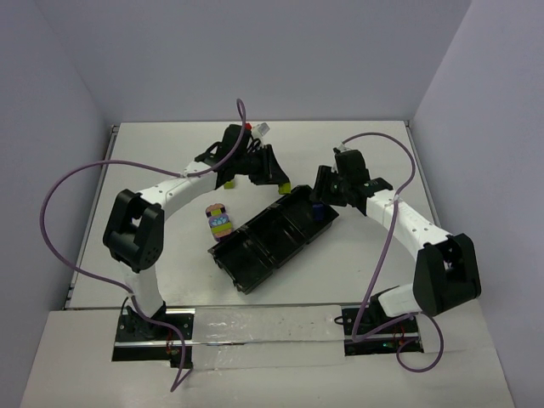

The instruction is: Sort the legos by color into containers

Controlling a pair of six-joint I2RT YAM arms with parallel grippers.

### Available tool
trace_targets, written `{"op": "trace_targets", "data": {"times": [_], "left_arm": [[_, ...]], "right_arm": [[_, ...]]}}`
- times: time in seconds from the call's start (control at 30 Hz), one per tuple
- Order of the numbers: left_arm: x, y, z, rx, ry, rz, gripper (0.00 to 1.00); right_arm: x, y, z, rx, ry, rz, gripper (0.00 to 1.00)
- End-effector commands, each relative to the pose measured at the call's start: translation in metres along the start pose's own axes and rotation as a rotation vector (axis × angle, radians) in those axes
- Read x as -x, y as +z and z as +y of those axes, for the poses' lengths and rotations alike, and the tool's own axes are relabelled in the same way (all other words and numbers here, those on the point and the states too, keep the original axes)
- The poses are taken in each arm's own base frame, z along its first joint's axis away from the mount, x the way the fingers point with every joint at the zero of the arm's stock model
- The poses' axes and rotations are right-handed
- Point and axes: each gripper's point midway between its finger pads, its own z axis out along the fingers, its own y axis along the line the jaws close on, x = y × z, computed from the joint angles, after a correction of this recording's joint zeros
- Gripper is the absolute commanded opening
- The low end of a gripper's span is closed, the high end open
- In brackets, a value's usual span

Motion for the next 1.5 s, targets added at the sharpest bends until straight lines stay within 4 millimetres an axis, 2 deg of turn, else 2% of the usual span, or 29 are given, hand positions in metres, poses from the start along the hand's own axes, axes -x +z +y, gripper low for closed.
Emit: {"op": "trace_targets", "data": {"times": [0.0,0.13,0.33,0.4,0.47,0.6,0.8,0.9,1.0,1.03,1.1,1.13,1.23,1.27,1.33,1.4,1.47], "left_arm": [[0.014,0.000,-0.022,-0.031,0.026,-0.046,0.00],[0.014,-0.004,-0.022,-0.017,0.038,-0.053,0.00],[-0.002,-0.020,-0.011,0.057,0.068,-0.048,0.00],[-0.014,-0.023,-0.002,0.091,0.070,-0.040,0.00],[-0.019,-0.029,0.002,0.124,0.073,-0.053,0.00],[-0.043,-0.030,0.013,0.179,0.068,-0.042,0.00],[-0.073,-0.024,0.016,0.207,0.052,-0.014,0.00],[-0.079,-0.026,0.018,0.231,0.058,-0.018,0.00],[-0.084,-0.029,0.031,0.288,0.061,-0.020,0.03],[-0.087,-0.030,0.034,0.295,0.063,-0.014,0.07],[-0.091,-0.031,0.038,0.306,0.065,-0.010,0.39],[-0.092,-0.032,0.038,0.304,0.066,-0.009,0.44],[-0.091,-0.036,0.033,0.296,0.079,-0.014,0.87],[-0.090,-0.037,0.032,0.296,0.083,-0.017,0.94],[-0.084,-0.041,0.026,0.298,0.098,-0.033,0.99],[-0.074,-0.047,0.022,0.316,0.119,-0.057,0.99],[-0.055,-0.058,0.022,0.375,0.149,-0.113,0.98]], "right_arm": [[0.016,-0.007,0.010,0.039,-0.023,-0.082,0.48],[0.017,-0.009,0.009,0.031,-0.020,-0.083,0.55],[0.029,-0.024,0.007,0.004,-0.012,-0.135,0.65],[0.035,-0.033,0.007,-0.001,-0.014,-0.169,0.67],[0.041,-0.039,0.005,-0.020,-0.014,-0.198,0.68],[0.050,-0.050,0.005,-0.030,-0.017,-0.232,0.69],[0.056,-0.054,0.009,-0.024,-0.014,-0.241,0.70],[0.056,-0.055,0.010,-0.020,-0.013,-0.240,0.70],[0.055,-0.055,0.010,-0.019,-0.013,-0.240,0.70],[0.055,-0.056,0.010,-0.018,-0.012,-0.241,0.70],[0.053,-0.056,0.010,-0.016,-0.009,-0.238,0.70],[0.053,-0.056,0.010,-0.016,-0.009,-0.237,0.70],[0.052,-0.057,0.011,-0.008,-0.004,-0.239,0.70],[0.052,-0.057,0.011,-0.006,-0.003,-0.239,0.70],[0.051,-0.058,0.011,-0.001,0.001,-0.239,0.70],[0.051,-0.059,0.012,0.003,0.003,-0.239,0.70],[0.052,-0.061,0.013,0.003,0.003,-0.243,0.70]]}}
